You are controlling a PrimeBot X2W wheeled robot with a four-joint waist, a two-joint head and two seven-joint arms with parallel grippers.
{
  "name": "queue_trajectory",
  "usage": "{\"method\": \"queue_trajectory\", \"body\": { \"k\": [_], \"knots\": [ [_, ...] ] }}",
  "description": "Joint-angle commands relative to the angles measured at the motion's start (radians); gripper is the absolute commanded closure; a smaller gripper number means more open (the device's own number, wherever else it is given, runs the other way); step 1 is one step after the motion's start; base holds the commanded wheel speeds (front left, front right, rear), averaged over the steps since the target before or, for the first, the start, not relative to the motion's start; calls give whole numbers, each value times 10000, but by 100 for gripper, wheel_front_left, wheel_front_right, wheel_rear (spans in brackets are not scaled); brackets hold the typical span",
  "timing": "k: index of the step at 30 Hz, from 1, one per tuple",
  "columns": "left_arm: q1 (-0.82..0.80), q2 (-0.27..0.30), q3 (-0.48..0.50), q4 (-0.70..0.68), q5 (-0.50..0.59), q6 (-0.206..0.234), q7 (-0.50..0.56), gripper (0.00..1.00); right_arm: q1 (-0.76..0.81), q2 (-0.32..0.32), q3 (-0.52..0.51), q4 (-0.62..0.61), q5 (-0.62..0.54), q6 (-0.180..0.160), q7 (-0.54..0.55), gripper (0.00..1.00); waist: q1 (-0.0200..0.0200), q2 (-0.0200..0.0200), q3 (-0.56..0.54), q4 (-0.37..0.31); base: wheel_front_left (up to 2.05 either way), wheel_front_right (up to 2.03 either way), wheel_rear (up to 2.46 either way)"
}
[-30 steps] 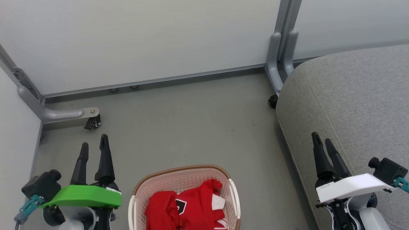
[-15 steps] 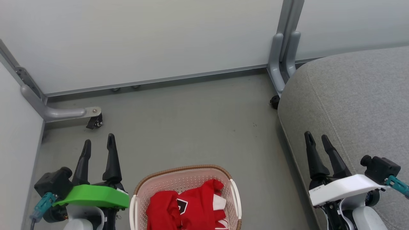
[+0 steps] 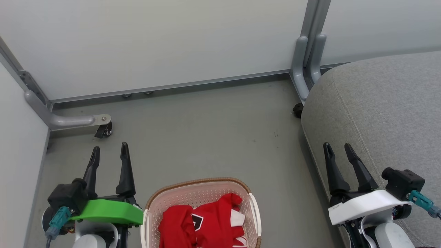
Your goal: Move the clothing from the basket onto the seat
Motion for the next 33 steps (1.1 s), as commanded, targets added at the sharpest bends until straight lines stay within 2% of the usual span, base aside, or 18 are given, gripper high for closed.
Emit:
{"method": "queue_trajectory", "body": {
  "k": [1, 21, 33],
  "knots": [
    [-194, 84, -22, -108, 281, 70, -118, 0, -26, -62, 23, -81, -260, 3, -98, 0, 0, 58, -4, -2, 0, 0, 0],
    [-223, 91, -186, 145, 1999, 167, -518, 0, -14, -79, 59, 102, -1899, 3, -515, 0, 0, 72, -5, 70, 0, 0, 0],
    [-245, 96, -282, 149, 2645, 165, -725, 0, -45, -89, 71, 214, -2789, 4, -731, 0, 0, 79, 15, 147, 0, 0, 0]
  ]
}}
